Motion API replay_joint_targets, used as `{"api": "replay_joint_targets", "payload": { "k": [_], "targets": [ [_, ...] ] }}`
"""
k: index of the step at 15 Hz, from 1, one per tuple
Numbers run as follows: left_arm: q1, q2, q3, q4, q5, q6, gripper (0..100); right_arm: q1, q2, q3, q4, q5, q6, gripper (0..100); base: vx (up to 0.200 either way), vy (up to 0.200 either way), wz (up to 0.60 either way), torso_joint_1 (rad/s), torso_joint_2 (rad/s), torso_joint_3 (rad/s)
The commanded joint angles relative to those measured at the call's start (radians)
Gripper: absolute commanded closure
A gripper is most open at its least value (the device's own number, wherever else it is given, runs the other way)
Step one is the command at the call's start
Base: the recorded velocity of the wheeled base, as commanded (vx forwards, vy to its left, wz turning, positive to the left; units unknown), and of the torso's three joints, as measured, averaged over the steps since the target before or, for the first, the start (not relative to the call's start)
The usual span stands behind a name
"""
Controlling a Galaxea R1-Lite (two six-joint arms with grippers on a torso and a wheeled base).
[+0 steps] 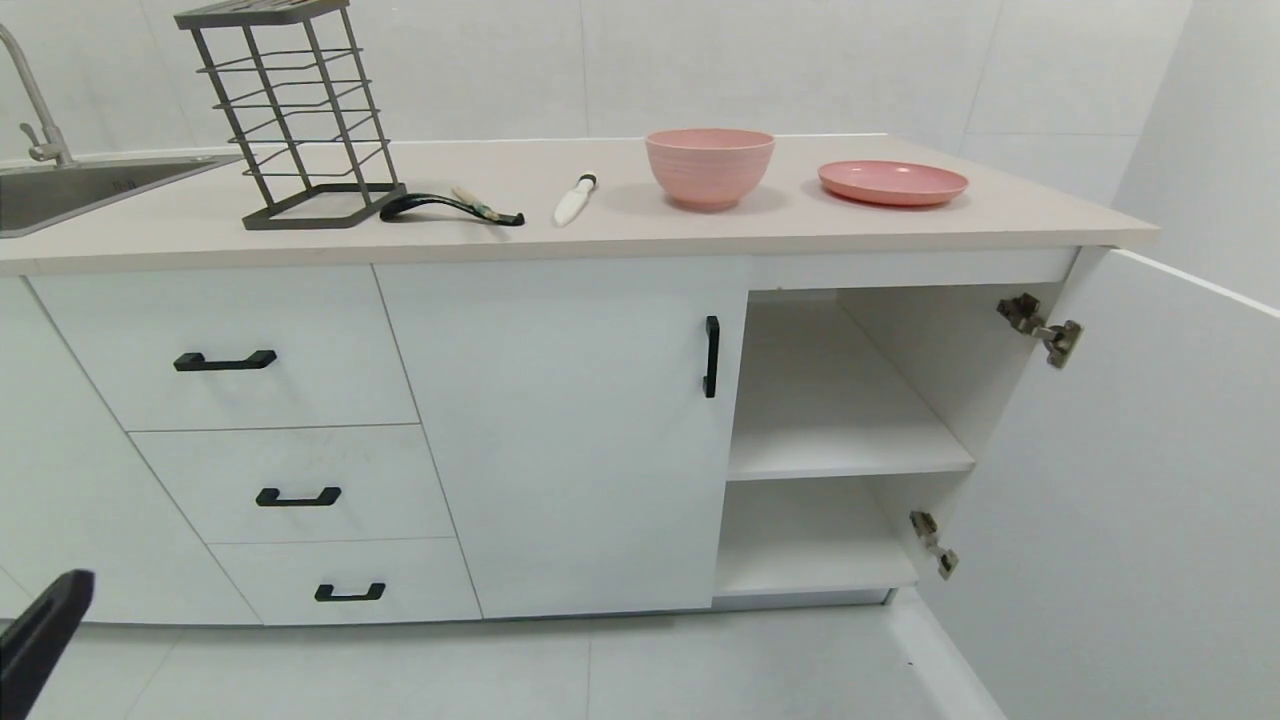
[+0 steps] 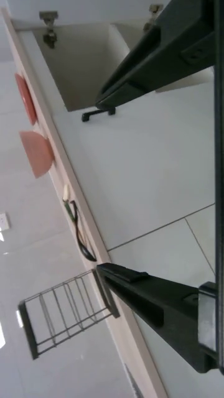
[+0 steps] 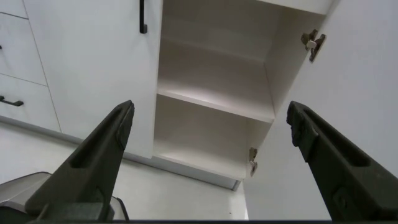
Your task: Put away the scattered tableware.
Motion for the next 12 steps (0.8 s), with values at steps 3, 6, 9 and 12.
{"api": "replay_joint_targets", "payload": {
  "k": [3,6,9,12],
  "targets": [
    [-0.075,-0.451,0.001,0.436,-0.003,0.026,0,0.000,0.001,0.000,0.000,0.001,-0.019,0,0.000,0.000,0.00,0.000,0.00,0.000],
    [-0.077,-0.580,0.001,0.853,0.155,-0.037,0,0.000,0.000,0.000,0.000,0.001,-0.026,0,0.000,0.000,0.00,0.000,0.00,0.000],
    [-0.077,-0.580,-0.001,1.032,0.351,-0.028,0,0.000,0.000,0.000,0.000,-0.005,-0.008,0,0.000,0.000,0.00,0.000,0.00,0.000],
    [-0.077,-0.580,0.004,1.028,0.423,-0.063,0,0.000,0.000,0.000,0.003,-0.155,0.161,0,0.000,0.000,0.00,0.000,0.00,0.000]
  ]
}}
